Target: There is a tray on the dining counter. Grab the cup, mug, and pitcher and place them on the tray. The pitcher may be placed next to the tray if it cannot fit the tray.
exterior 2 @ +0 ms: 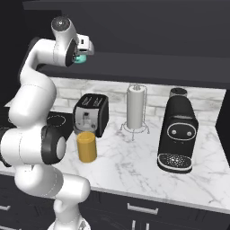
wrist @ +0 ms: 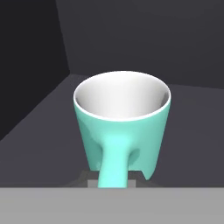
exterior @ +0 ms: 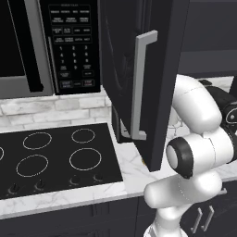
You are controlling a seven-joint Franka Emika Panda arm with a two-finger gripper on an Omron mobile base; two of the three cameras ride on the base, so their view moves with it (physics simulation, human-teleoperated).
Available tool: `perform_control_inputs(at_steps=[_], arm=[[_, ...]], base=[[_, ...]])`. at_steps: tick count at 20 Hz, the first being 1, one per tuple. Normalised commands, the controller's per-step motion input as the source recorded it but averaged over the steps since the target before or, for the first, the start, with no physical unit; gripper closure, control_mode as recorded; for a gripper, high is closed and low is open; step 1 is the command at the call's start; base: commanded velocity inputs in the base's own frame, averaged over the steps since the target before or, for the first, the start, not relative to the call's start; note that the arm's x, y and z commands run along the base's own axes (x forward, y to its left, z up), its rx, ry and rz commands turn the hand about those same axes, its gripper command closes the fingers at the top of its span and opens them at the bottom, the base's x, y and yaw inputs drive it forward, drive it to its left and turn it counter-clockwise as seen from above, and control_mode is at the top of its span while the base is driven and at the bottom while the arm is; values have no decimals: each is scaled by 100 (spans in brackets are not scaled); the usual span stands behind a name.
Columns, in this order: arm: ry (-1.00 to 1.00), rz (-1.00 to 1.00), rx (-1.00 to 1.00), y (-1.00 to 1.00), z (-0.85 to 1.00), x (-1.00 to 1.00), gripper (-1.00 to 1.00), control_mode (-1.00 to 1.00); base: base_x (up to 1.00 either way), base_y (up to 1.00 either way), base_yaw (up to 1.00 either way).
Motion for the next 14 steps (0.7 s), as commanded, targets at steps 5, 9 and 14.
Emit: perform_control_inputs(at_steps=[5, 9, 14], arm=[[0, 0, 0, -32, 0, -9, 100, -100], [-2, 0, 0, -31, 0, -35, 100, -100], [-1, 0, 0, -22, 0, -73, 100, -100]], base=[[0, 0, 0], [0, 0, 0], [0, 0, 0]])
